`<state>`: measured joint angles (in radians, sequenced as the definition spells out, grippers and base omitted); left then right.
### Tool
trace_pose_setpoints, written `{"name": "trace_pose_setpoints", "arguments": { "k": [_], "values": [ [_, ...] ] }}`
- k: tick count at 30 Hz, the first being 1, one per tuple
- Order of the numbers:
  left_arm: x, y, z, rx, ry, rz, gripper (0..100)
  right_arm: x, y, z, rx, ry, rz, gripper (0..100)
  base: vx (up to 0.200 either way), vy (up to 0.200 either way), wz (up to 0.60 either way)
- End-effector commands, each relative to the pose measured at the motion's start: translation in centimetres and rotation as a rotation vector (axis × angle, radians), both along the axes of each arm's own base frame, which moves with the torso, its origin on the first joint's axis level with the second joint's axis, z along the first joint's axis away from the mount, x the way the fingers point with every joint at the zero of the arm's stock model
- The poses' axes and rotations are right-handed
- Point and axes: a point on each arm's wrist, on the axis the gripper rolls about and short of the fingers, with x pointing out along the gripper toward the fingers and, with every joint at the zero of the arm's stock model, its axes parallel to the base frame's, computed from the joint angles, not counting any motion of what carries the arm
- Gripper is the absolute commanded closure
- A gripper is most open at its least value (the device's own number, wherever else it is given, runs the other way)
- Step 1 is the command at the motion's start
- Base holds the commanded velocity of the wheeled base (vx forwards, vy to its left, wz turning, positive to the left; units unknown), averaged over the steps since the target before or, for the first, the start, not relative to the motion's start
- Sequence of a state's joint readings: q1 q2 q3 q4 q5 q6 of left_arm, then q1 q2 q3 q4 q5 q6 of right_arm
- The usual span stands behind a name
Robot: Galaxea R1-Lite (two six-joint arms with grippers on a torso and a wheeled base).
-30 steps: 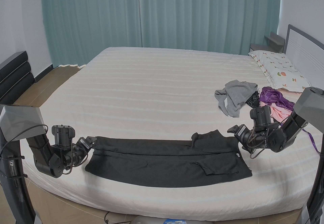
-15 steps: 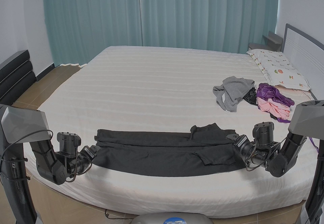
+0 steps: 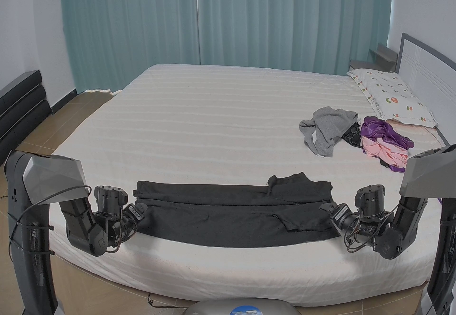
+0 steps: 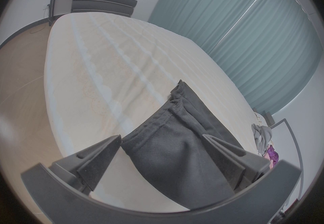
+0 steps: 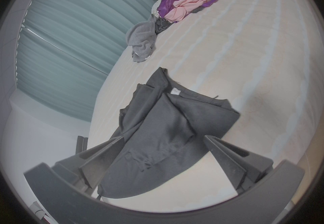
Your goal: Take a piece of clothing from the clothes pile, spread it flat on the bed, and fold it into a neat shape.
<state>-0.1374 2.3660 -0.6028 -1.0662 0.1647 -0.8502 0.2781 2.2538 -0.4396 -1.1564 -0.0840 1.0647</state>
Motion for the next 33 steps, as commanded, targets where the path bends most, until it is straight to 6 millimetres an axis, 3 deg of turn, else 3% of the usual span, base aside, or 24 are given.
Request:
{"name": "trace_pose_setpoints", "arguments": {
  "k": [1, 16, 28, 29, 33],
  "values": [
    [0.0, -0.1, -0.9, 0.008, 0.022, 0.001, 100, -0.6, -0.2, -0.9, -0.020, 0.041, -0.003, 0, 0.000, 0.000, 0.00],
    [-0.1, 0.3, -0.8, -0.016, 0.018, 0.034, 100, -1.1, -0.4, -2.8, -0.074, 0.117, 0.021, 0, 0.000, 0.000, 0.00],
    [-0.3, 0.3, -0.8, -0.015, 0.022, 0.034, 100, 1.3, 0.3, -3.5, -0.072, 0.063, 0.031, 0, 0.000, 0.000, 0.00],
    [-0.3, 0.3, -0.8, -0.015, 0.022, 0.034, 100, 1.4, 0.3, -3.5, -0.072, 0.062, 0.031, 100, 0.000, 0.000, 0.00],
    [-0.3, 0.3, -0.8, -0.016, 0.021, 0.034, 100, 1.4, 0.3, -3.6, -0.072, 0.059, 0.030, 100, 0.000, 0.000, 0.00]
  ]
}}
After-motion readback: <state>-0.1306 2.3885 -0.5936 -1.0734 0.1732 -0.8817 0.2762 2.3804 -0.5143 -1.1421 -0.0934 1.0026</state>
